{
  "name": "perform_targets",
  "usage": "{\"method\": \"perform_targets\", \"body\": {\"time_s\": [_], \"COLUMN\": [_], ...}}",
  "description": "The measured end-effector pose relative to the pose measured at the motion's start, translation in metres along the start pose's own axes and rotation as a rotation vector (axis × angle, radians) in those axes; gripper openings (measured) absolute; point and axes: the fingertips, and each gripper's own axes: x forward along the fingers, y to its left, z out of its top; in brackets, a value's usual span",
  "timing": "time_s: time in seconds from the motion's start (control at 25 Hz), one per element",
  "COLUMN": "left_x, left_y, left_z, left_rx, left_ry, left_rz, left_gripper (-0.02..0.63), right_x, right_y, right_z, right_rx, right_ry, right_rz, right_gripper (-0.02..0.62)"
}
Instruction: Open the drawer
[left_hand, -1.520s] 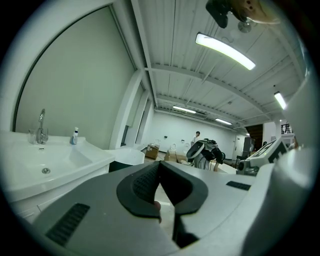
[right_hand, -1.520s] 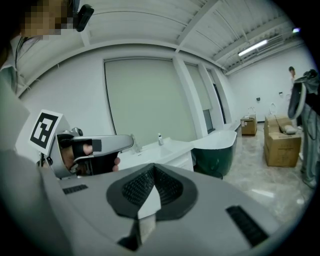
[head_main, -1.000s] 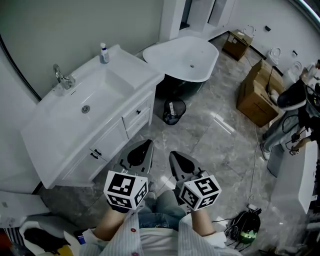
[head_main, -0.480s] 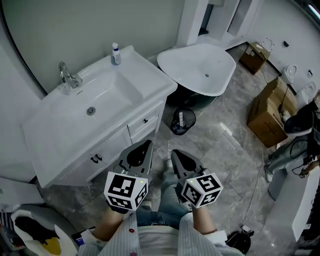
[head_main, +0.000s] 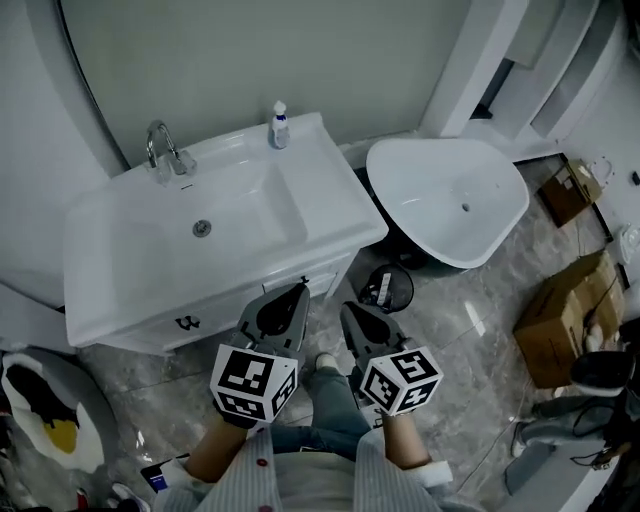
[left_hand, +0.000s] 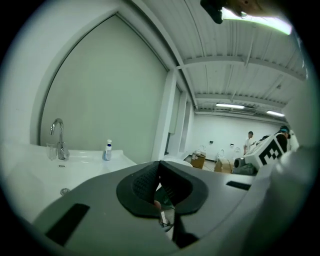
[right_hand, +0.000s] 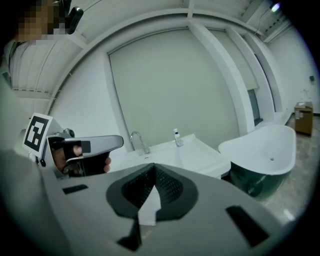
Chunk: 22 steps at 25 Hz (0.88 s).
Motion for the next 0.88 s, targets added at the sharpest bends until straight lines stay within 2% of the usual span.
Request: {"method": "perform_targets", "body": {"time_s": [0.2, 0.4, 0.68, 0.88], "left_x": [0.032, 0.054, 0.055, 0.045], "left_y": [0.015, 0.028, 0.051, 0.061], "left_z": [0.016, 0.018, 0.01, 0.002], "left_rx": [-0.021, -0.056, -0.113, -0.148], "left_ry": [-0.019, -0.03, -0.043, -0.058], "left_rz": [0.142, 0.272, 0.447, 0.518], "left_gripper": [0.017, 0.017, 0.017, 0.017], "right_x": [0.033, 0.058, 0.092, 0.104], "right_y": [-0.027, -0.048, -0.052, -0.045], "right_z": [0.029, 0.038, 0.028, 0.011], "right_rx": [-0.047, -0.073, -0.13, -0.168], "right_ry": [0.04, 0.104, 0.206, 0.27], "right_rz": [0.124, 0.241, 0.398, 0.468], "right_gripper": [0.009, 0.009, 0.009, 0.009]}}
